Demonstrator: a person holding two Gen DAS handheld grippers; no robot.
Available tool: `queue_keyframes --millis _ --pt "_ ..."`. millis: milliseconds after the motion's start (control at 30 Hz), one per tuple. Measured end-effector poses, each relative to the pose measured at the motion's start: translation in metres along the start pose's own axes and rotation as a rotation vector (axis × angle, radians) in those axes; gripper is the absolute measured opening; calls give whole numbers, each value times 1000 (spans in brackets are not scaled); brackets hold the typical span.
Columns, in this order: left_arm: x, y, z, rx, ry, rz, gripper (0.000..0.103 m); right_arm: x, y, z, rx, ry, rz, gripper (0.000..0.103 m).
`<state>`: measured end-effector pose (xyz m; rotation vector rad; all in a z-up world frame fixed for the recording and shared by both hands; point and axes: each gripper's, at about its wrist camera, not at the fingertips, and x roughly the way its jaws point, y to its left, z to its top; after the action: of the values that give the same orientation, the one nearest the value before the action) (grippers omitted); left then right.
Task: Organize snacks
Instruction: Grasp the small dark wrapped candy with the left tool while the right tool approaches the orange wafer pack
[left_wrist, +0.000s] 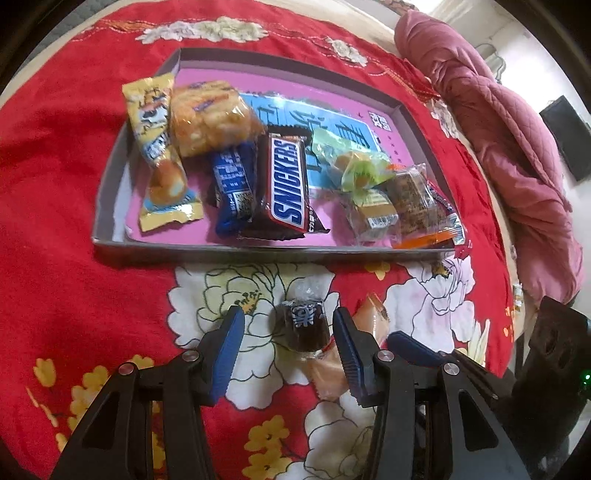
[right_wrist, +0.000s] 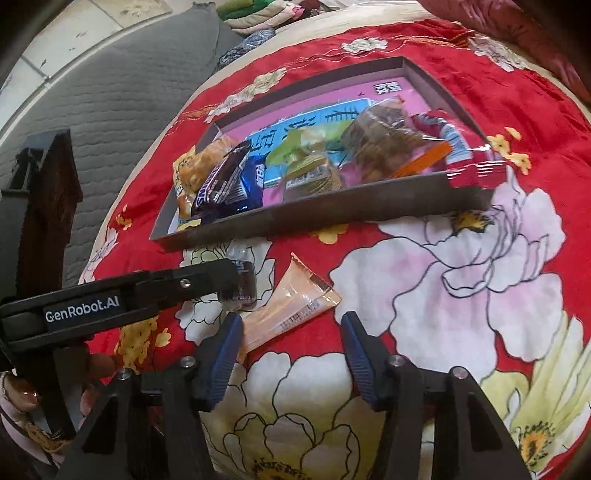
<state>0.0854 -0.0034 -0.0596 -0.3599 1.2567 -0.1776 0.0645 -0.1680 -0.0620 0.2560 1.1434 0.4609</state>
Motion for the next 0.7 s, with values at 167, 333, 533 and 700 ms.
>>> queue_keyframes --millis 167,333,533,700 --pt "6 -1 1 -2 10 -20 51 9 7 4 -25 -1 21 51" --pt "14 1 1 -22 25 -45 33 17 12 6 -57 -5 42 37" --pt "18 -2 0 -13 35 -67 27 13 11 7 -73 -10 54 30" --pt "18 -1 1 -25 33 -81 27 2 8 4 -94 -27 21 28"
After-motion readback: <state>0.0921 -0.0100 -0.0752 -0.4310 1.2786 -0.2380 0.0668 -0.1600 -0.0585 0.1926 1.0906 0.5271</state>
